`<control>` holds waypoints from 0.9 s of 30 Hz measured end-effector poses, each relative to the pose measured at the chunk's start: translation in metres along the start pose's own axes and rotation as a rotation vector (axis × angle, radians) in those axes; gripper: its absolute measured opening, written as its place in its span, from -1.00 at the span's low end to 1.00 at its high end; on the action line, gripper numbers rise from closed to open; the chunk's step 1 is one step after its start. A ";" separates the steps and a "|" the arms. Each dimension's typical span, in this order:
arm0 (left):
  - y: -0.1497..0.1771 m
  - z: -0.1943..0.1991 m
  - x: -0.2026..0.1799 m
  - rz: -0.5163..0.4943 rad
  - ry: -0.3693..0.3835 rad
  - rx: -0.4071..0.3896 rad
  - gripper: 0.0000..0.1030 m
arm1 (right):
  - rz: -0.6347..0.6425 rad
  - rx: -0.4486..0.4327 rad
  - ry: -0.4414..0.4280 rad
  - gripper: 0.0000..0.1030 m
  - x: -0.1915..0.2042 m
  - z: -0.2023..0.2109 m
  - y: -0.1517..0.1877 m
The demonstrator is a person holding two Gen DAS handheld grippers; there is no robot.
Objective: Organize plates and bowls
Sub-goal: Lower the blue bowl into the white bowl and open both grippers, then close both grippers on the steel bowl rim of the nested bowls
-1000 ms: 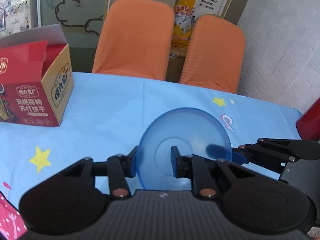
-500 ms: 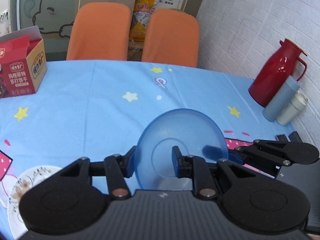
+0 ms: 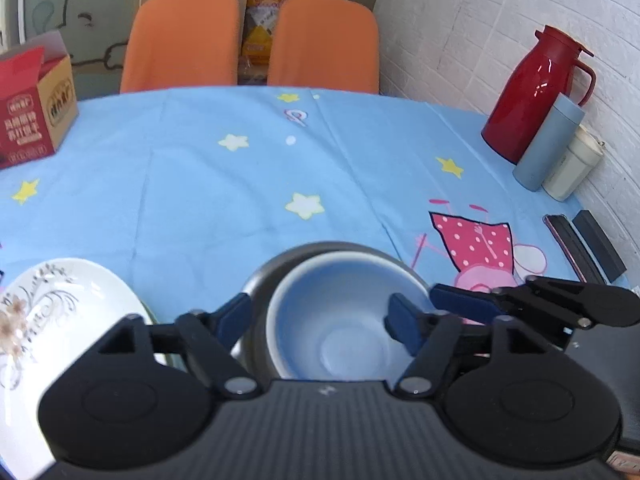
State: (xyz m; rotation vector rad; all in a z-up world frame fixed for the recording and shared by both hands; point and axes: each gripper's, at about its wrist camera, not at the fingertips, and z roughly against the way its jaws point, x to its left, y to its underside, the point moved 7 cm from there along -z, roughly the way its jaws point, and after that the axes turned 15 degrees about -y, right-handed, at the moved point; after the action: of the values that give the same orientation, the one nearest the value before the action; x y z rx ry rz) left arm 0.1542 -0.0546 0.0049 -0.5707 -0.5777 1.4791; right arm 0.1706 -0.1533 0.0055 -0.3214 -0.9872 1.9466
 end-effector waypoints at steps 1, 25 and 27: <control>-0.003 0.005 0.005 -0.007 -0.020 -0.039 0.56 | 0.005 -0.026 0.018 0.41 -0.001 0.006 0.000; 0.018 0.008 0.061 0.140 -0.144 -0.129 0.65 | -0.173 -0.236 0.040 1.00 0.003 0.034 0.044; 0.017 0.004 0.060 0.128 -0.151 -0.122 0.66 | -0.173 -0.226 0.040 1.00 0.002 0.030 0.043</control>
State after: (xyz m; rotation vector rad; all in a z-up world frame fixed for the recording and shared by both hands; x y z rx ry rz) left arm 0.1396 0.0053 -0.0035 -0.6033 -0.7649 1.6255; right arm 0.1261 -0.1783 -0.0074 -0.3880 -1.1721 1.6706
